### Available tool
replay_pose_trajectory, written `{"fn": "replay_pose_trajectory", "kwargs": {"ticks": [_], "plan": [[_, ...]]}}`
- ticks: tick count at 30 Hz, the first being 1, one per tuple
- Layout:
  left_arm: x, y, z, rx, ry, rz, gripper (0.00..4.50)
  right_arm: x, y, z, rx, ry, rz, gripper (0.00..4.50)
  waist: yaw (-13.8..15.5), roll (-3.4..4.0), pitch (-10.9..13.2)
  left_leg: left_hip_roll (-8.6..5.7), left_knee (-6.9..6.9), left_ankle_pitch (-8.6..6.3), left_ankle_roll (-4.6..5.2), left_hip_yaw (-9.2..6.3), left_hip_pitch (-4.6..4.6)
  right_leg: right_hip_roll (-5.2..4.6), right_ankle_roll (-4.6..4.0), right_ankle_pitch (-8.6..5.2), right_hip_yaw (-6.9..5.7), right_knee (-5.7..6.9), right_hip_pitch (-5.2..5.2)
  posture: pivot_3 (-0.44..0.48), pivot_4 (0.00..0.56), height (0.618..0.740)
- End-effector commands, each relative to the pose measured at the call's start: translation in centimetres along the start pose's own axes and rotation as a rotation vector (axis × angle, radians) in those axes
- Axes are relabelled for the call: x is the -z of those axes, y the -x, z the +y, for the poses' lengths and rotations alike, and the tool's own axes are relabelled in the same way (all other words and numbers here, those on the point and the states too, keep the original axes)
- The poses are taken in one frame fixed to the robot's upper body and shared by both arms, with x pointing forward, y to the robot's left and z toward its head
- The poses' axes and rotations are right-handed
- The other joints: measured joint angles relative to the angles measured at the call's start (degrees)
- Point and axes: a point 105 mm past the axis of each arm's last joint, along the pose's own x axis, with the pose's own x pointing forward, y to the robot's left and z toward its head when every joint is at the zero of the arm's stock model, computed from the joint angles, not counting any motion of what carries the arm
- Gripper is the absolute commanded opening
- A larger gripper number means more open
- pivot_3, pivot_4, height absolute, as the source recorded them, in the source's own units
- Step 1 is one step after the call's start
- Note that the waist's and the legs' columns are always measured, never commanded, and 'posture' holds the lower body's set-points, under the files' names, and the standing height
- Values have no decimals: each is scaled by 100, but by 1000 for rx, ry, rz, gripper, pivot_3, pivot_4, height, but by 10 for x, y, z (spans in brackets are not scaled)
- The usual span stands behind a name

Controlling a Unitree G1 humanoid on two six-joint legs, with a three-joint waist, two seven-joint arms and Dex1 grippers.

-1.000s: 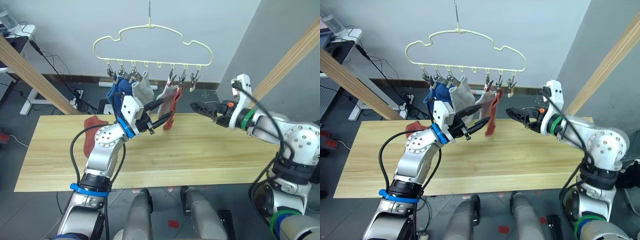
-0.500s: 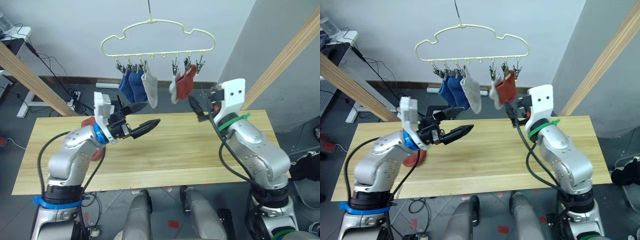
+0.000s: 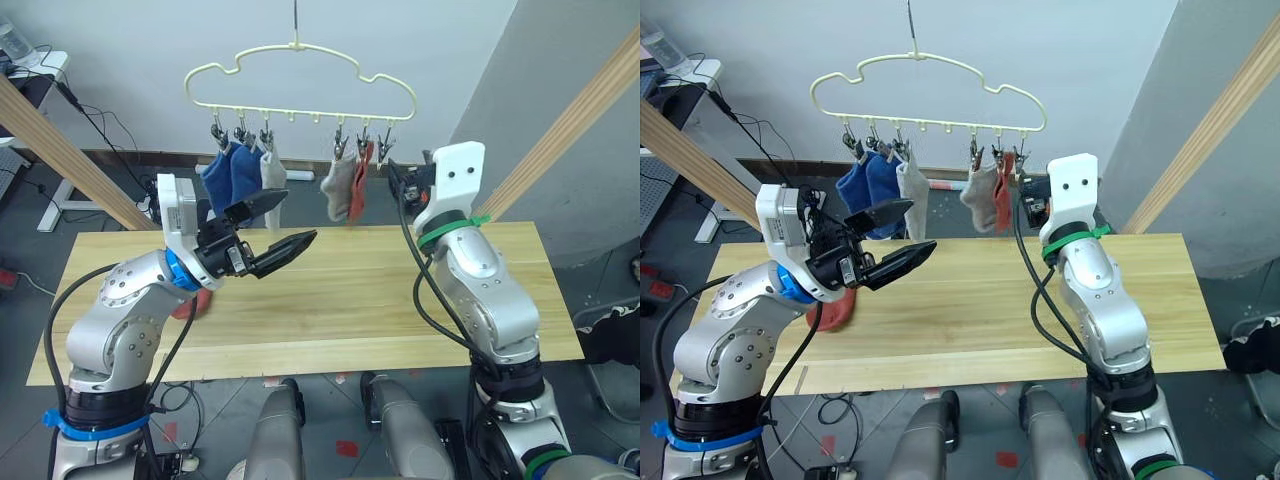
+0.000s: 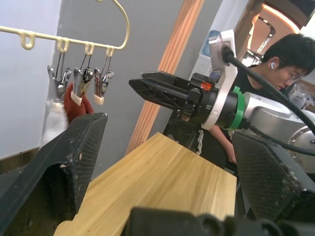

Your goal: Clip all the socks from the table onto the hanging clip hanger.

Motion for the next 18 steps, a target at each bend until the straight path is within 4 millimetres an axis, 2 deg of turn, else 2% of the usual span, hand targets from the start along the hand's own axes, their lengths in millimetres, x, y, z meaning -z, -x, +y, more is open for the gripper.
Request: {"fn": "replay_pose_trajectory", "kwargs": {"ticks": [1,7,14,18], "plan": [[-10,0,-5,7,-52,-26,4500,-16,-1,1,14,-4,-76,2862,20,0,0,-1,0,0,0,0,0,0,0,0,0,-1,0,5,346,740],[-10,-1,-7,8,-63,-31,4500,-16,-8,3,25,-28,-85,2862,67,0,0,0,0,0,0,0,0,-1,0,0,0,-1,0,8,349,740],[-11,-2,-6,9,-68,-34,4500,-16,-12,-10,109,-12,-91,2862,84,0,0,-1,0,0,0,-1,0,-2,-1,0,-2,-1,1,11,352,740],[-10,-3,-7,12,-70,-31,4500,-14,-13,-8,105,-14,-87,2862,81,0,0,-1,0,0,0,-1,0,-2,-1,0,-1,-1,1,10,352,740]]}}
